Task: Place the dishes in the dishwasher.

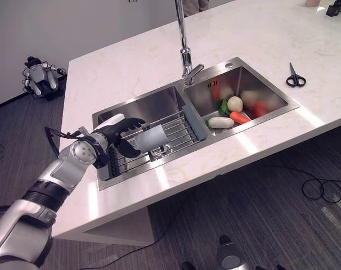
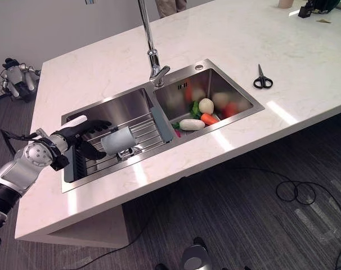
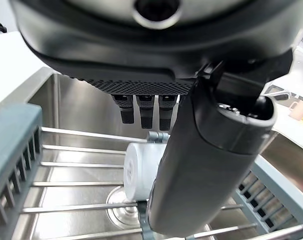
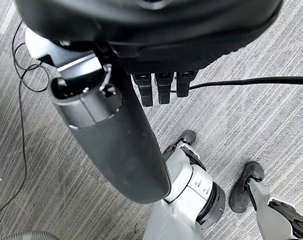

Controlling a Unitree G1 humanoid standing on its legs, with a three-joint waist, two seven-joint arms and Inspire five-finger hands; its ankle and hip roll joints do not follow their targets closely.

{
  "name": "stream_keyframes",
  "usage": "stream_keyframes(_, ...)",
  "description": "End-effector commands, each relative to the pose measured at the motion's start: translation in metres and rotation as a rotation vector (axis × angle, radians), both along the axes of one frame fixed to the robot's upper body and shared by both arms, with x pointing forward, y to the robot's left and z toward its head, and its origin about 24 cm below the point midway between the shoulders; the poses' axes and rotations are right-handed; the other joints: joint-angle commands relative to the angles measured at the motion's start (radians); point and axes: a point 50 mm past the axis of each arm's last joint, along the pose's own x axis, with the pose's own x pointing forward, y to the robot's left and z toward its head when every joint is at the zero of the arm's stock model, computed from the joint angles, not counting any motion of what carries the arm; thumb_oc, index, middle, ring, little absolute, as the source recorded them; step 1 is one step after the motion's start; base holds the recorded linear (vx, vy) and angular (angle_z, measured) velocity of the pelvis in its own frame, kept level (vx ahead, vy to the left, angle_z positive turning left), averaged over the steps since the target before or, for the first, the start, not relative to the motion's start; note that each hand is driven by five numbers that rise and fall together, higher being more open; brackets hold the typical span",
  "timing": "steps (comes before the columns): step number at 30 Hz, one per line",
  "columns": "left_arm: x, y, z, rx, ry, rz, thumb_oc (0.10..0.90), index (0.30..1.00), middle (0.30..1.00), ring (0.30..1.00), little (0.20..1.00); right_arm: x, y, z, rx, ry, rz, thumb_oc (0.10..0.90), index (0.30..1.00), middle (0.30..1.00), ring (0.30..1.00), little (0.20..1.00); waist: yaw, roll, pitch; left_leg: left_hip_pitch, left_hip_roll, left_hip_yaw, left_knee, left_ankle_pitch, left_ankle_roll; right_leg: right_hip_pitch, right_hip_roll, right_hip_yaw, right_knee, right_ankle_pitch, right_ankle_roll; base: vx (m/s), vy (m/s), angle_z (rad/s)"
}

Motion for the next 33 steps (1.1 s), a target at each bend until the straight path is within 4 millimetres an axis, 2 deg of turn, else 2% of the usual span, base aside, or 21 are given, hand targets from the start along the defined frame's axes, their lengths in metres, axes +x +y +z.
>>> stream_keyframes(1, 0.004, 0.026, 0.050, -0.044, -0.242, 0.125, 0.800, 0.900, 0.900, 0.900, 0.900, -0.014, -0.006, 0.004, -0.036, 0.018, 0.029, 0.800, 0.900, 0.900, 0.900, 0.900, -0.018, 0.006, -0.048, -0.069, 0.031, -0.099, 0.131, -0.141, -0.015, -0.014, -0.046, -0.034, 0.086, -0.105, 0.089, 0.00, 0.000, 0.00)
stream_keyframes(12, 0.007, 0.019, 0.040, -0.057, -0.198, 0.126, 0.800, 0.900, 0.900, 0.900, 0.900, -0.015, -0.008, 0.004, -0.039, 0.024, 0.028, 0.800, 0.900, 0.900, 0.900, 0.900, -0.025, 0.003, -0.048, -0.066, 0.035, -0.093, 0.131, -0.140, -0.016, -0.013, -0.044, -0.035, 0.086, -0.105, 0.088, 0.00, 0.000, 0.00)
stream_keyframes(20, 0.006, 0.030, 0.036, -0.014, -0.196, 0.185, 0.800, 0.900, 0.900, 0.900, 0.900, -0.015, -0.008, 0.004, -0.043, 0.029, 0.033, 0.800, 0.900, 0.900, 0.900, 0.900, -0.032, 0.008, -0.039, -0.071, 0.035, -0.090, 0.131, -0.136, -0.018, -0.019, -0.042, -0.029, 0.086, -0.105, 0.088, 0.00, 0.000, 0.00)
stream_keyframes(33, 0.005, 0.033, 0.026, -0.116, -0.174, 0.237, 0.800, 0.900, 0.900, 0.900, 0.900, -0.014, -0.017, 0.010, -0.069, 0.018, 0.040, 0.800, 0.900, 0.900, 0.900, 0.900, -0.056, 0.035, -0.011, -0.075, 0.035, -0.082, 0.131, -0.129, -0.024, -0.032, -0.043, -0.011, 0.086, -0.106, 0.088, 0.01, -0.002, -0.05)
